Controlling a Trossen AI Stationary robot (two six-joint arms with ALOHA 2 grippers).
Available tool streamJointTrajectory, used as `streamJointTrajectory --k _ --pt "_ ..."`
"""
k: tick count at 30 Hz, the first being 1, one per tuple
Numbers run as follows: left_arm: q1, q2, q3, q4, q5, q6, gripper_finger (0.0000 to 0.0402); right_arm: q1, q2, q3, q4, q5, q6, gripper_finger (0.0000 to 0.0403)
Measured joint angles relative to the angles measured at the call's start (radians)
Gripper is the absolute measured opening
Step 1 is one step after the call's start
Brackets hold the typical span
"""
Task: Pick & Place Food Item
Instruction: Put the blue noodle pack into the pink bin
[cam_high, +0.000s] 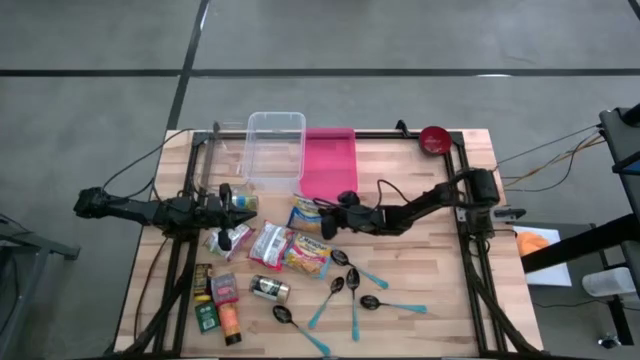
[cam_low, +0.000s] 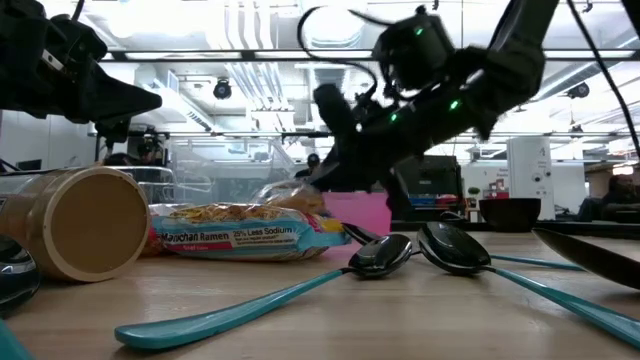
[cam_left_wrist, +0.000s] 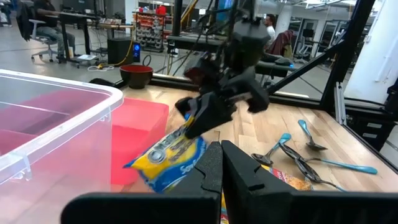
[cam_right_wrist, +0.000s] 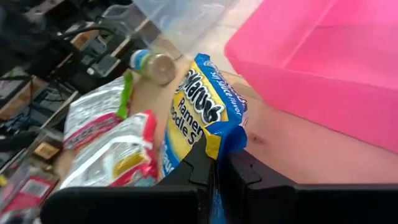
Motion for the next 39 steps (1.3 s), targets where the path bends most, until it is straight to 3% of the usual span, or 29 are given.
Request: streamJointTrajectory --k 8,17,23,28,35,39 --pt "0.000 0.000 0.000 0.000 0.000 0.000 0.0000 0.053 -0.133 -0.037 -0.049 0.019 -0.121 0.0010" --pt "0.000 0.000 0.000 0.000 0.000 0.000 0.0000 0.109 -0.317 -0.039 -0.206 0.229 -0.289 0.0010" --pt "0.000 0.000 0.000 0.001 0.000 0.000 0.0000 0.083 -0.407 -0.039 -0.192 0.311 -0.539 0.0010" --pt "0.000 0.000 0.000 0.000 0.000 0.000 0.0000 -0.020 -0.450 -0.039 -0.188 0.203 -0.672 0.0010" --pt "0.000 0.000 0.000 0.000 0.000 0.000 0.0000 -0.258 -0.446 -0.039 -0.162 -0.121 -0.657 0.0010" --pt "0.000 0.000 0.000 0.000 0.000 0.000 0.0000 -0.370 -0.403 -0.038 -0.160 -0.139 -0.620 0.0010"
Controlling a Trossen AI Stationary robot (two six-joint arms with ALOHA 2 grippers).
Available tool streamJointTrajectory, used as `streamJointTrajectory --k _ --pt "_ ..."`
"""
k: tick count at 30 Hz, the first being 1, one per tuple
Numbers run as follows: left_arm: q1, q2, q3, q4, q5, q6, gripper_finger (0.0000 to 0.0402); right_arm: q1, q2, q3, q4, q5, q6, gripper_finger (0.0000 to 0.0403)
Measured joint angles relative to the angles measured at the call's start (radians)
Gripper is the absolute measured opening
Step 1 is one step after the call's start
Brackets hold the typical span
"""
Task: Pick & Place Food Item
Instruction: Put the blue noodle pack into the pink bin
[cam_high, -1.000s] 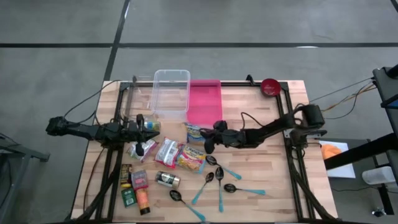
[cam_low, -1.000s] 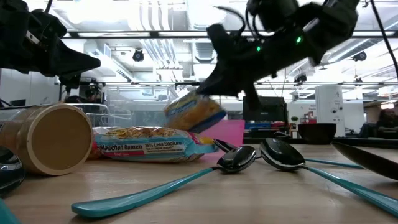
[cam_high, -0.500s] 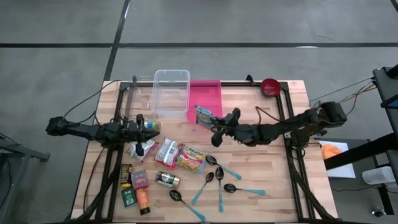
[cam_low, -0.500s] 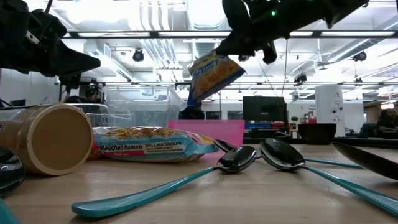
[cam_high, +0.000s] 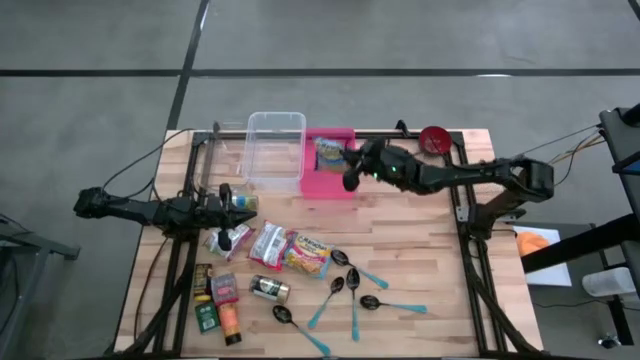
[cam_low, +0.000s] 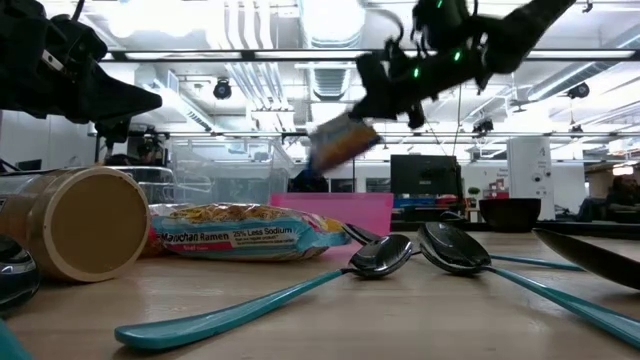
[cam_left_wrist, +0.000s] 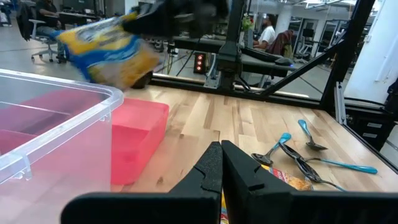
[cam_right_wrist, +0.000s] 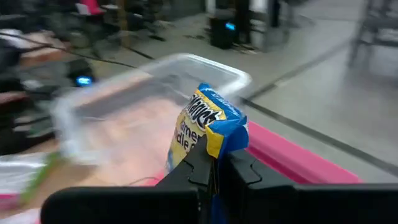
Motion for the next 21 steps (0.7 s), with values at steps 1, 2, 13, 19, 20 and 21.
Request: streamJointTrajectory --k 1,2,13,19,20,21 --pt "0.000 0.000 0.000 0.000 0.000 0.000 0.0000 -0.020 0.013 0.000 0.004 -0.007 0.000 0.0010" --pt "0.000 0.000 0.000 0.000 0.000 0.000 0.0000 -0.038 0.027 0.000 0.014 -0.023 0.001 0.0010" --pt "0.000 0.000 0.000 0.000 0.000 0.000 0.0000 -0.136 0.214 0.000 0.202 -0.212 0.079 0.0010" --pt "0.000 0.000 0.000 0.000 0.000 0.000 0.0000 -0.144 0.294 0.002 0.264 -0.208 0.121 0.0010" --pt "0.000 0.000 0.000 0.000 0.000 0.000 0.0000 -0.143 0.304 0.004 0.267 -0.208 0.135 0.0010" --pt "0.000 0.000 0.000 0.000 0.000 0.000 0.0000 -0.143 0.312 0.006 0.267 -0.208 0.155 0.0010"
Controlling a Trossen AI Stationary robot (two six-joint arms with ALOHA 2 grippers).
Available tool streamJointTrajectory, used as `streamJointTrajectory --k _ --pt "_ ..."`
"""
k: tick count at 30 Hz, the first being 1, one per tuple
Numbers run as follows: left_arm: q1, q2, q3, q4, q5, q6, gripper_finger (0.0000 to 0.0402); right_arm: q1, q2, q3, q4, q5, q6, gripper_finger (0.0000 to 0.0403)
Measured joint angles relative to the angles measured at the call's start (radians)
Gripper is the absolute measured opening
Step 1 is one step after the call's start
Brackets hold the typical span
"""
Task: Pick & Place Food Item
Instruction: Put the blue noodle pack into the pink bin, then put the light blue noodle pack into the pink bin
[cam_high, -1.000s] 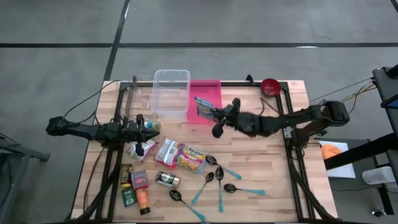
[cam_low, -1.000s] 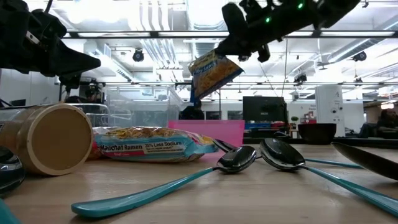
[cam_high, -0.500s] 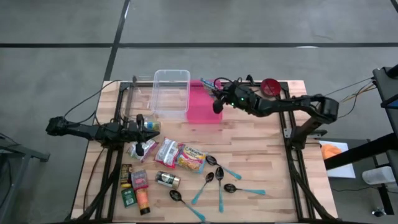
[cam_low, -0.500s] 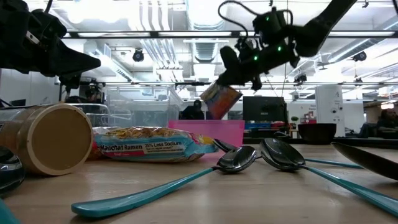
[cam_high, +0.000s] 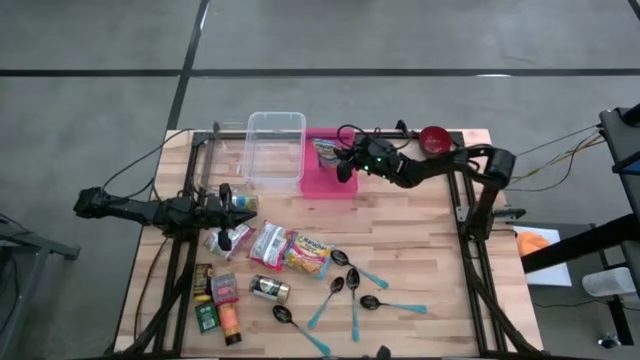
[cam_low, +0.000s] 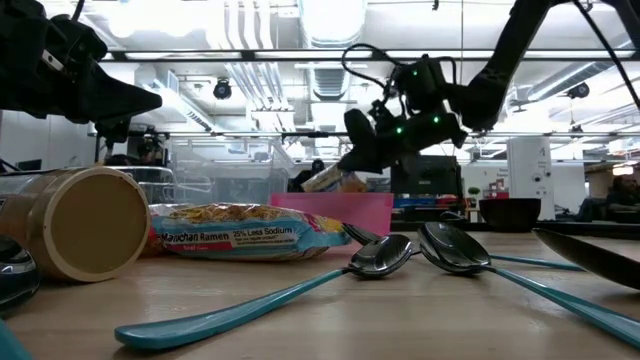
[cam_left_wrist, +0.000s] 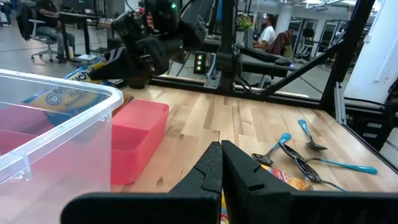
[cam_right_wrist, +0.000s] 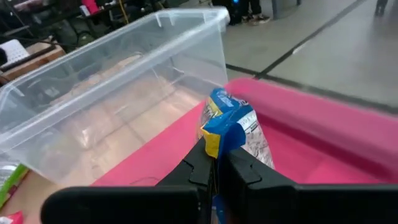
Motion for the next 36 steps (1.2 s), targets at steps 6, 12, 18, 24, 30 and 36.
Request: streamJointTrajectory --k 6,12,18,24,30,36 --pt "0.000 0.000 0.000 0.000 0.000 0.000 0.0000 0.000 0.029 0.012 -0.007 0.008 0.011 0.0026" --pt "0.000 0.000 0.000 0.000 0.000 0.000 0.0000 0.001 0.025 0.011 -0.018 0.008 0.046 0.0103" --pt "0.000 0.000 0.000 0.000 0.000 0.000 0.0000 0.002 0.019 0.011 -0.019 0.007 0.039 0.0184" --pt "0.000 0.000 0.000 0.000 0.000 0.000 0.0000 0.002 0.012 0.011 -0.018 0.007 0.028 0.0247" --pt "0.000 0.000 0.000 0.000 0.000 0.000 0.0000 0.002 -0.002 0.011 -0.019 0.004 0.023 0.0298" --pt "0.000 0.000 0.000 0.000 0.000 0.000 0.0000 0.002 -0.002 0.010 -0.021 -0.042 0.022 0.0318"
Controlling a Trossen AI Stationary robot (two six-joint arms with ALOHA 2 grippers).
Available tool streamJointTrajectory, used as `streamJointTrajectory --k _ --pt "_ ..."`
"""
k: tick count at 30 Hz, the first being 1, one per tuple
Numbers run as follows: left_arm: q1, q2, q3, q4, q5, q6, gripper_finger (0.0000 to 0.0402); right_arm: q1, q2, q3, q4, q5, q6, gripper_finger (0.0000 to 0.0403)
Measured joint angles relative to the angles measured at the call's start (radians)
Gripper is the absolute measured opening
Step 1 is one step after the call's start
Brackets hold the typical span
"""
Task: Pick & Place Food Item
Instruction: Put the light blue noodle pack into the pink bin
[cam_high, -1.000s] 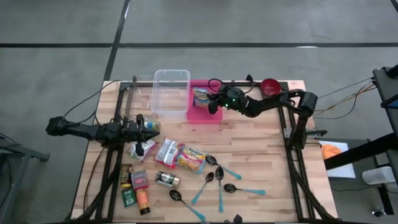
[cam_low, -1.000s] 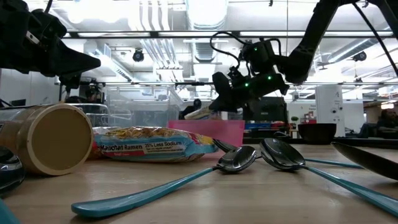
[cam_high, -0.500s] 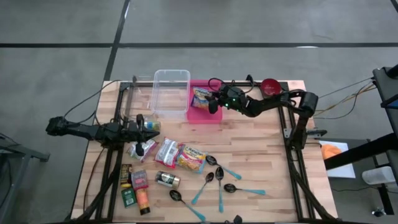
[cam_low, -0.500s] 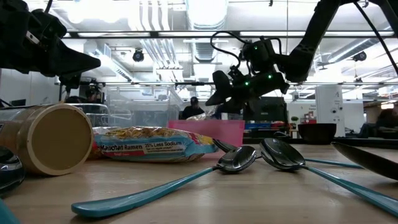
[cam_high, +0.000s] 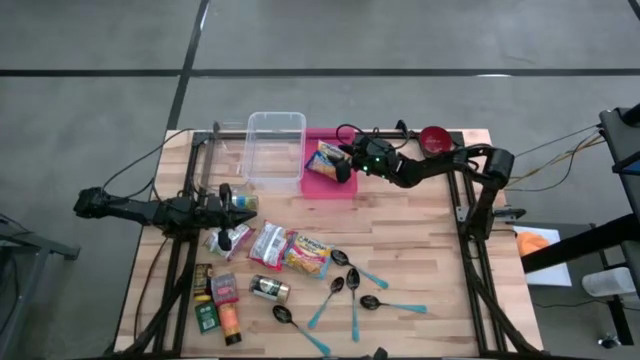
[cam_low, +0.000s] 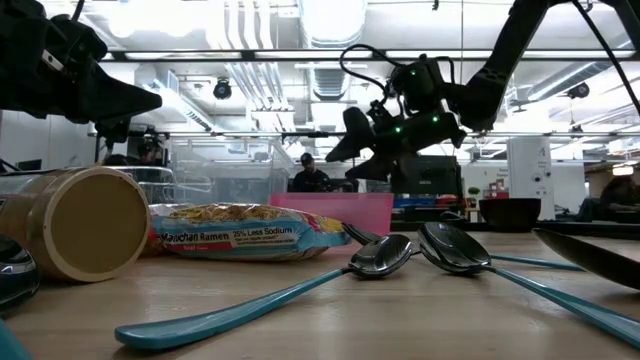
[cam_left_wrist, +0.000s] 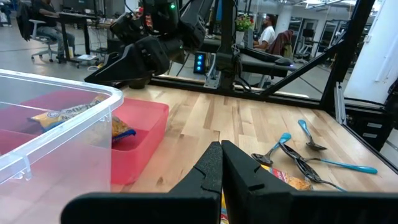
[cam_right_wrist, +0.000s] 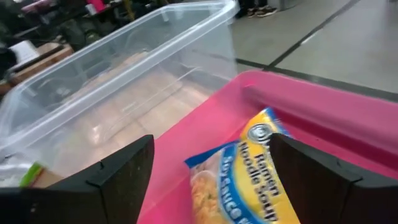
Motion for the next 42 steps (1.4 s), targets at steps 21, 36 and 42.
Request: streamJointTrajectory --k 21,36,42 --pt "0.000 0.000 0.000 0.000 0.000 0.000 0.0000 0.222 -0.190 0.010 -0.364 -0.221 -0.226 0.0319" --pt "0.000 0.000 0.000 0.000 0.000 0.000 0.0000 0.463 -0.220 0.163 -0.762 -0.214 -0.391 0.0319" --pt "0.000 0.000 0.000 0.000 0.000 0.000 0.0000 0.521 -0.134 0.202 -0.758 -0.159 -0.399 0.0318"
